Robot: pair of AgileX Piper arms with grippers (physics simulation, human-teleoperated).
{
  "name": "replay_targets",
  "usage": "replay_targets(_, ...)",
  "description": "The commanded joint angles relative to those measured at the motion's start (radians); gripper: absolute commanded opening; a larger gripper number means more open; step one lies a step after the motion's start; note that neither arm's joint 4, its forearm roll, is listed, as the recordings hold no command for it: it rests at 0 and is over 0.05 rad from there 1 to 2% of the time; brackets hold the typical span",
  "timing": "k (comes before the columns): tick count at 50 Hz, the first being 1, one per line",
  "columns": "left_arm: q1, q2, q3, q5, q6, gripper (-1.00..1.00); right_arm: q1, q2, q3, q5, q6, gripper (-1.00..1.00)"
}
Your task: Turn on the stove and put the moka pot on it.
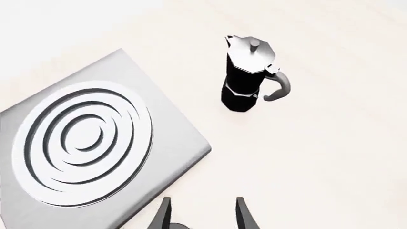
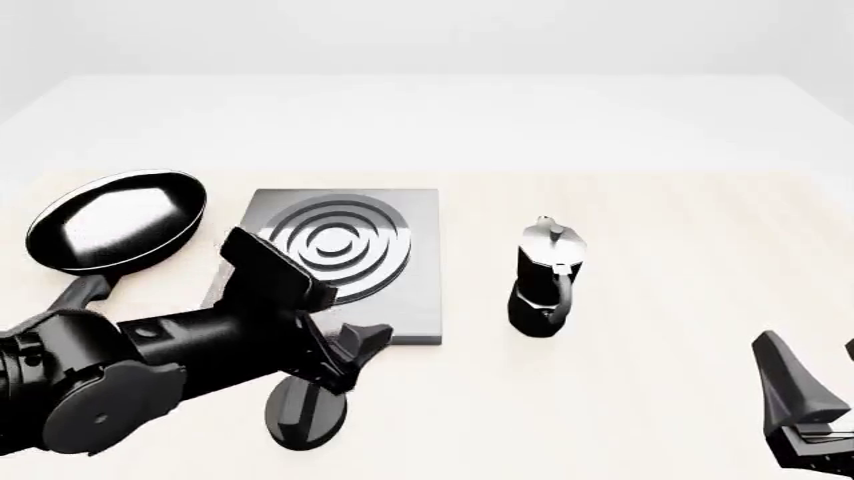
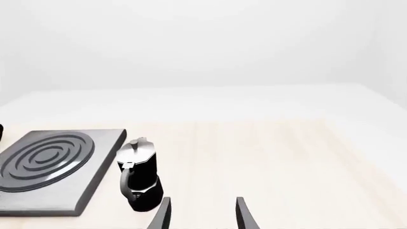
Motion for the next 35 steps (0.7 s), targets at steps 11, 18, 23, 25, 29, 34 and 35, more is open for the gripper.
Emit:
replay_targets(11, -0.116, 0.232, -0.053, -0.069, -0.181, 1.0, -0.011, -0.001, 0.0, 0.012, 0.004, 1.0)
replay_targets(18, -0.105, 0.254, -0.035, -0.086, -0.225, 1.0, -0.019, -0.001, 0.0, 0.013, 0.004, 1.0)
replay_targets(23, -0.091, 0.266, -0.023, -0.095, -0.253, 1.0, -0.021, -0.001, 0.0, 0.015, 0.003, 1.0)
replay_targets(25, -0.087, 0.272, -0.018, -0.101, -0.268, 1.0, -0.02, -0.001, 0.0, 0.015, 0.003, 1.0)
replay_targets(29, -0.095, 0.284, -0.014, -0.109, -0.294, 1.0, -0.019, -0.001, 0.0, 0.015, 0.001, 1.0)
replay_targets(34, -0.097, 0.294, -0.004, -0.122, -0.313, 1.0, -0.019, -0.001, 0.0, 0.015, 0.0, 1.0)
replay_targets(35, -0.097, 0.297, -0.002, -0.125, -0.315, 1.0, -0.019, -0.001, 0.0, 0.015, 0.0, 1.0)
